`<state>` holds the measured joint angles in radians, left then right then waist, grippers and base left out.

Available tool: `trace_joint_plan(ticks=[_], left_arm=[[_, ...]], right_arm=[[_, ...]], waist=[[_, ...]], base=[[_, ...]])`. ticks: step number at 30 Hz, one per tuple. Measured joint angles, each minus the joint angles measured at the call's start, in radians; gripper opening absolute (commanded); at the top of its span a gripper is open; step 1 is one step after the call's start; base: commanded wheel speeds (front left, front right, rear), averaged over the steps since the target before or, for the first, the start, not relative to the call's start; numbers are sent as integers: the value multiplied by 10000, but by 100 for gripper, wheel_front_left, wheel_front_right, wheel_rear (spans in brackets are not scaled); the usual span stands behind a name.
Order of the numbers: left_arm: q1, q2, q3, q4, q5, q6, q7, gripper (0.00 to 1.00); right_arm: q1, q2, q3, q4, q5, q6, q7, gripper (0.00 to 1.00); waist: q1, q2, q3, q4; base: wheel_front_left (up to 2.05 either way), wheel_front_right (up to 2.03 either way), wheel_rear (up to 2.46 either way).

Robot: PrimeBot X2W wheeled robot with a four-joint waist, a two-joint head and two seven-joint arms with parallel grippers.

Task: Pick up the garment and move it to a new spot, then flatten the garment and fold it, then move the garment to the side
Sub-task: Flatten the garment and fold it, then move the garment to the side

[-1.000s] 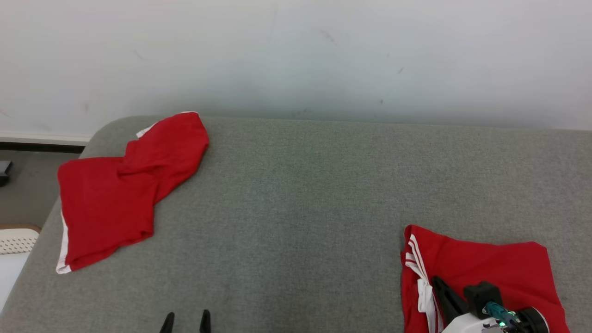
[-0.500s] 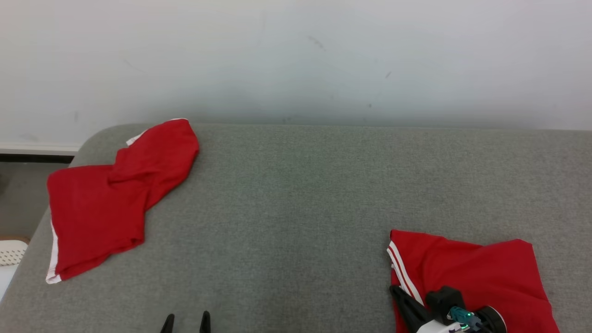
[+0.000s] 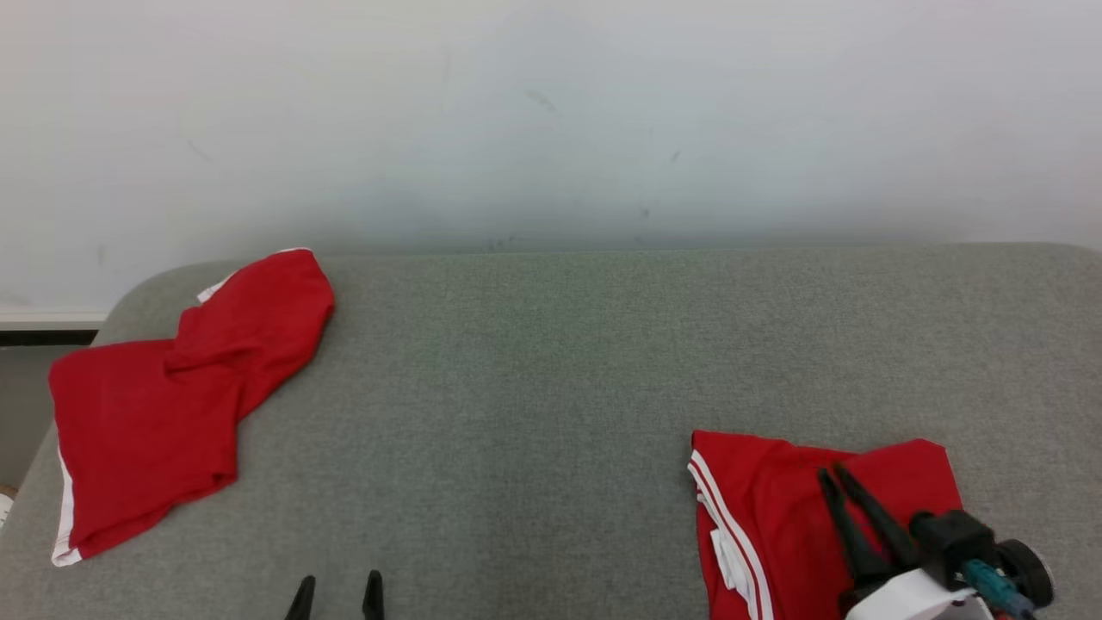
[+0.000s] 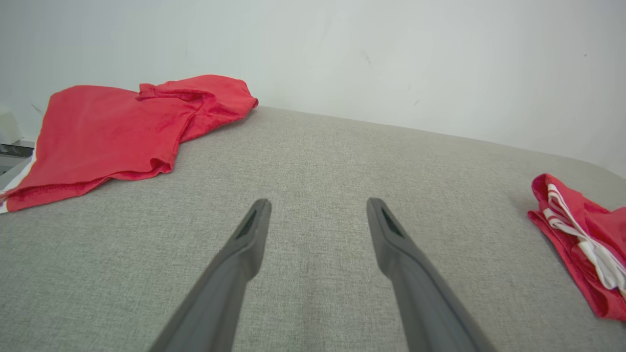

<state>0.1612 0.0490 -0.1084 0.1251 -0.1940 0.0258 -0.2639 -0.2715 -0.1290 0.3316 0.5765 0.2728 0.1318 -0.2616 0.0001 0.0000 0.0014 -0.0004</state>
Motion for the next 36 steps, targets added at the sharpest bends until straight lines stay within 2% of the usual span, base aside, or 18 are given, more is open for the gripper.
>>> trace_joint_plan(ticks=[7,11,21,36], left_arm=[[-89,-2,123,-56,42,-77,0,100],[-60,0,151,-33,84,-123,0,100],[107,0,353,17,176,-186,0,100],[223,0,247,-54,142,-104,0,100]], right_arm=[[1561,-412,-2219,-2370,-644,0,-8,100],[2409,-389,-2913,-3262,-805,0,-10,100],[3725,-408,-3193,-3781,-345,0,-10,100],[3755,-282,-3381,-3484,211,0,-10,100]], waist=[[0,0,-157,-91],[0,0,-285,-126],[-1,0,-496,-145],[-1,0,-393,-92]], base=[[0,0,0],[0,0,0],[0,0,0],[0,0,0]])
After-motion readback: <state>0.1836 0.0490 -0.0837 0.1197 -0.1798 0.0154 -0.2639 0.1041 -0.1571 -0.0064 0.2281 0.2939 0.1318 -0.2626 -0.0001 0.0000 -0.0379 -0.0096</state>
